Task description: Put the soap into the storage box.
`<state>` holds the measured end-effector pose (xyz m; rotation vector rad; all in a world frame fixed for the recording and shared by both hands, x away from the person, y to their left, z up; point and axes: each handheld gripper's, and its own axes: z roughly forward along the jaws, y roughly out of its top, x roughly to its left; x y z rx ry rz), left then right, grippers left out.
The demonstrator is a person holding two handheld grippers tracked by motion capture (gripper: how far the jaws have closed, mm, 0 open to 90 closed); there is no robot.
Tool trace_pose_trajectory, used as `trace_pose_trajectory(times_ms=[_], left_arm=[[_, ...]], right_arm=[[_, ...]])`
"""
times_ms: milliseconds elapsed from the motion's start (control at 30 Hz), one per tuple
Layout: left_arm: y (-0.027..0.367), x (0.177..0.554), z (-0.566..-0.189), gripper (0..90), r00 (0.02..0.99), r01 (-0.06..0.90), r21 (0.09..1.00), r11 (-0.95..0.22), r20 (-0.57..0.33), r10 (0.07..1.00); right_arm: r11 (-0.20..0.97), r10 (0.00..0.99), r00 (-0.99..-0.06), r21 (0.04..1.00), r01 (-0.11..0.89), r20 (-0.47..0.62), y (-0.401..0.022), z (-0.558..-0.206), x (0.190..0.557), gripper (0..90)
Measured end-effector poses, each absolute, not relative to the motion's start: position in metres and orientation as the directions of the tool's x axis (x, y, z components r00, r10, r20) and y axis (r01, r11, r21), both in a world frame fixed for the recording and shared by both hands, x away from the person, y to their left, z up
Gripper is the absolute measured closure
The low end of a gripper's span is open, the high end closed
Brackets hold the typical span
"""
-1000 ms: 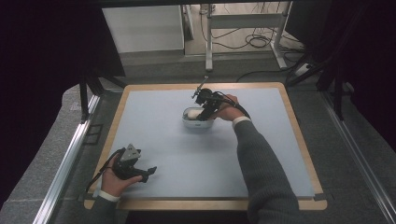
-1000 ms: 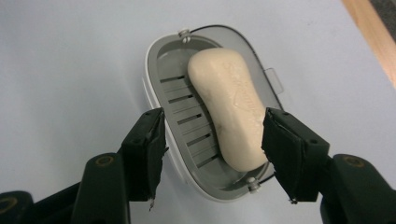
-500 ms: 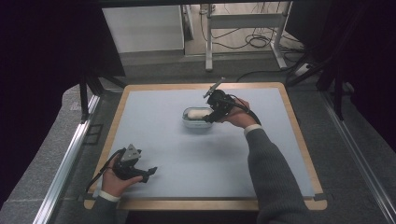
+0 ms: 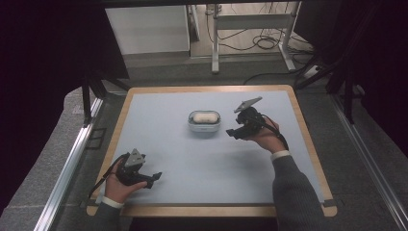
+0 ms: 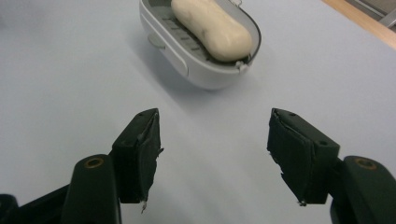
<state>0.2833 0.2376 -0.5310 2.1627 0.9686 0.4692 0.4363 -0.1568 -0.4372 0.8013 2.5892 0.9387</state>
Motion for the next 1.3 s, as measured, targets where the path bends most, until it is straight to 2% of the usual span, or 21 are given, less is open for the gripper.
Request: trace_pose_trajectory(times_ms=[700, 1300], left_arm=[[0.237, 0.283, -0.531, 6.2, 0.647, 0.499, 0.734, -0.46, 0.037, 0.762], [0.237, 0.283, -0.532, 6.1, 0.646, 0.498, 0.733, -0.463, 0.043, 0.762]], right_arm=[[0.5, 0.702, -0.711, 0.729, 0.467, -0.026, -0.233, -0.479, 0.368, 32.9], [0.497, 0.728, -0.684, 0.722, 0.482, -0.045, -0.245, -0.49, 0.365, 30.9]])
